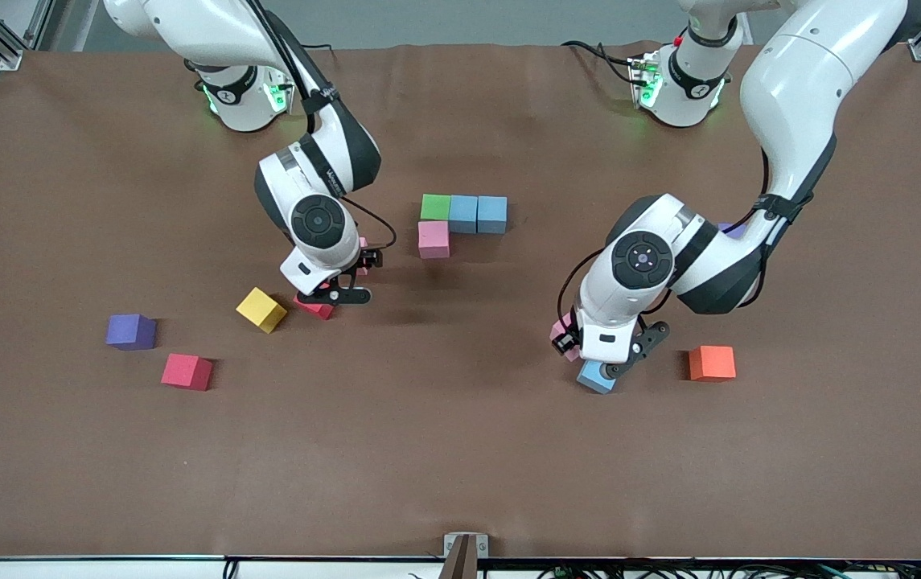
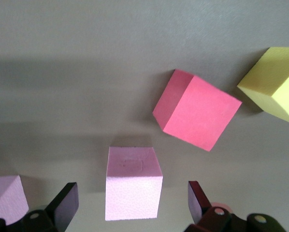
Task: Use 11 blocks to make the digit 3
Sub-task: 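Place the pink cube below the green cube with the right gripper, then carry the held pink cube toward the cube row with the right gripper, then lower the pink cube below the other pink cube with the right gripper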
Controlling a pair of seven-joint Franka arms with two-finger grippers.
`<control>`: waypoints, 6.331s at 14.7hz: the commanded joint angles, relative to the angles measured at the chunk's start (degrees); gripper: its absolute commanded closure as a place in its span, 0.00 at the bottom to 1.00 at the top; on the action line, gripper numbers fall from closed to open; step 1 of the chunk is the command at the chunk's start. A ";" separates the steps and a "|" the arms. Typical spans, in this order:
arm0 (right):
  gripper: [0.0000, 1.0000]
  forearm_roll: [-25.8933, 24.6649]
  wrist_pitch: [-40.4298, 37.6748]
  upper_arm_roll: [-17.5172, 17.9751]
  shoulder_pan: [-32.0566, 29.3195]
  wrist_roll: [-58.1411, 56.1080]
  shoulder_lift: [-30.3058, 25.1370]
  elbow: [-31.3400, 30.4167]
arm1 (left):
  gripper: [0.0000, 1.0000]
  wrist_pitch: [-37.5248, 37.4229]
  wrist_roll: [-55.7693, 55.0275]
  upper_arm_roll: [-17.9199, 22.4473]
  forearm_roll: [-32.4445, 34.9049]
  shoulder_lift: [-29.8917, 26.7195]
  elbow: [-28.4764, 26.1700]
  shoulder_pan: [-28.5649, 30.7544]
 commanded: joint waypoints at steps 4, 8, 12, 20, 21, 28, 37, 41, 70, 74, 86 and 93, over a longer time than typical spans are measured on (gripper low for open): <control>0.00 0.10 8.98 4.82 -2.96 -0.84 -5.57 -10.97 | 0.80 -0.63 -0.52 -0.11 0.11 -1.20 -0.41 0.08; 0.00 0.10 11.61 5.00 -3.58 -1.01 -5.49 -12.72 | 0.80 -0.63 -0.52 -0.11 0.11 -1.20 -0.40 0.26; 0.00 0.10 14.52 5.00 -3.58 -1.02 -5.40 -14.58 | 0.80 -0.63 -0.52 -0.11 0.11 -1.20 -0.40 0.35; 0.00 0.10 18.74 5.00 -3.58 -1.02 -4.70 -16.60 | 0.80 -0.63 -0.52 -0.03 0.20 -1.12 -0.49 0.61; 0.00 0.02 18.74 5.00 -3.58 -1.02 -4.61 -16.60 | 0.80 -0.63 -0.52 -0.02 0.20 -1.12 -0.41 0.61; 0.24 0.01 19.18 5.00 -3.58 -1.02 -3.47 -16.60 | 0.80 -0.63 -0.61 -0.02 0.37 -1.12 -0.49 0.70; 0.60 0.01 18.83 4.91 -3.66 -1.10 -3.20 -15.20 | 0.81 -0.54 -0.61 0.06 0.82 -1.38 -0.40 0.79; 0.61 0.10 14.02 4.83 -4.81 -1.19 -3.03 -7.66 | 0.81 -0.54 -0.79 0.06 0.46 -1.82 -0.40 0.79; 0.60 4.23 -1.65 4.65 5.83 6.19 20.00 26.38 | 0.81 -0.98 -2.28 -0.73 -0.06 -3.05 -0.32 0.61; 0.60 4.06 -0.77 4.65 6.00 6.10 20.00 24.88 | 0.81 -1.42 -2.28 -0.73 -0.06 -3.05 -0.23 0.61; 0.58 3.88 -0.77 4.65 6.00 5.75 19.83 23.57 | 0.81 -1.42 -2.37 -0.73 -0.06 -3.05 -0.32 0.52; 0.58 3.97 -0.42 4.65 6.00 6.19 19.48 22.16 | 0.81 -1.51 -2.37 -0.82 -0.15 -3.05 -0.32 0.52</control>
